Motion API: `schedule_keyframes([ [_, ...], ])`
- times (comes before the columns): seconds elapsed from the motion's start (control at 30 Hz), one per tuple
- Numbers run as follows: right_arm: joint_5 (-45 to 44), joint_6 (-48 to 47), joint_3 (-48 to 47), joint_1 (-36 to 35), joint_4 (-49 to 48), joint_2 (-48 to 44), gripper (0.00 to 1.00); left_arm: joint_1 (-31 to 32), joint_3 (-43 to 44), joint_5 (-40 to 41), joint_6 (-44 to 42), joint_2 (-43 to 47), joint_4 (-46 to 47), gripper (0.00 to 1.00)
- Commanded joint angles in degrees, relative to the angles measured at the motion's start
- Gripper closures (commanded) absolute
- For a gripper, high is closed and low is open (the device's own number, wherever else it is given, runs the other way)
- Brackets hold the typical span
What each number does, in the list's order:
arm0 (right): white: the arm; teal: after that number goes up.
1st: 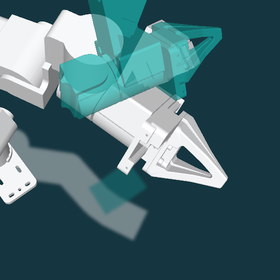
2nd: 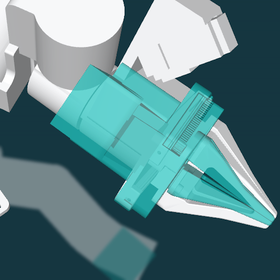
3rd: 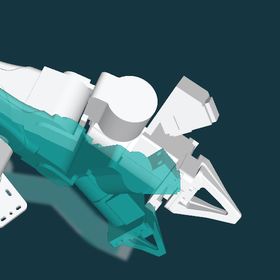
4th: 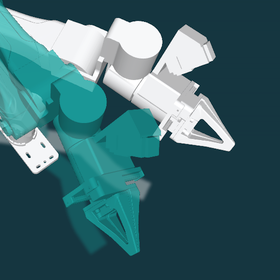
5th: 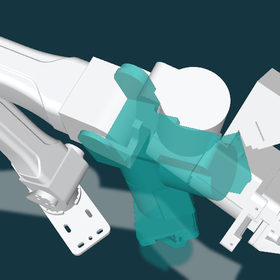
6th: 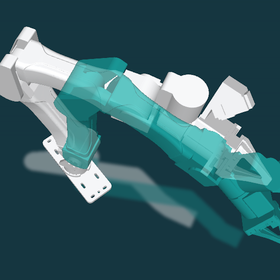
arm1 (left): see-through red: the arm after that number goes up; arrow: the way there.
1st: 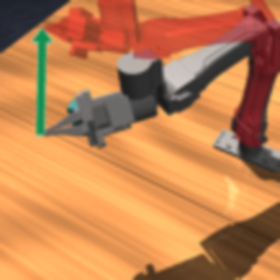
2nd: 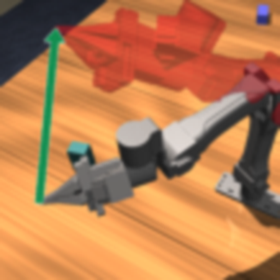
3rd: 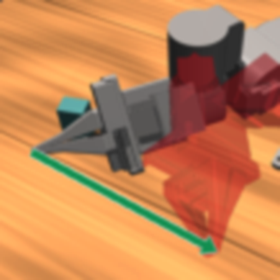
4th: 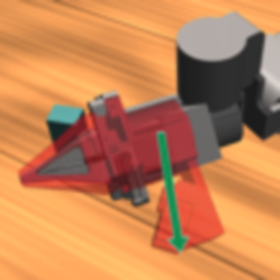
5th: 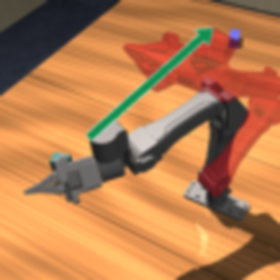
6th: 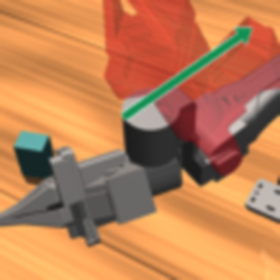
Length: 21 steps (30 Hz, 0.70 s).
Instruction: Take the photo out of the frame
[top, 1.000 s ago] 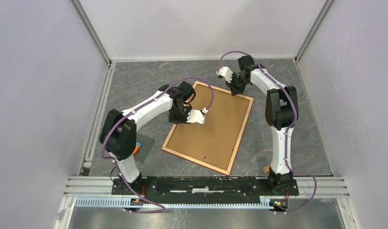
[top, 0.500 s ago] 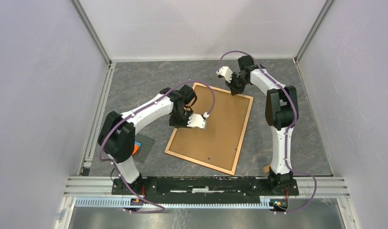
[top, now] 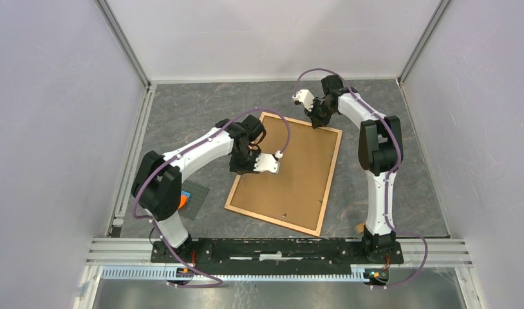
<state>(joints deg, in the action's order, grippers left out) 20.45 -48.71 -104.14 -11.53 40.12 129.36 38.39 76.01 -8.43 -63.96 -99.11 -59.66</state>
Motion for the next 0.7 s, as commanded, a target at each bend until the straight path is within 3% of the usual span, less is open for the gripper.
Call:
schedule_keyframes([
  [0.0,-3.24,3.22,3.09,0.05,-2.85,3.84,1.0,1.7,-0.22,-12.47,6.4,0.01,-5.81,0.98],
  [0.4,-2.46,5.01,4.6,-0.05,-3.73,3.54,1.0,6.74,-0.42,-12.52,8.97,0.35,-3.38,0.98],
  [0.67,-1.7,6.89,5.12,-0.01,-4.83,3.27,1.0,7.14,3.21,-18.66,11.4,-0.83,-3.07,0.98],
])
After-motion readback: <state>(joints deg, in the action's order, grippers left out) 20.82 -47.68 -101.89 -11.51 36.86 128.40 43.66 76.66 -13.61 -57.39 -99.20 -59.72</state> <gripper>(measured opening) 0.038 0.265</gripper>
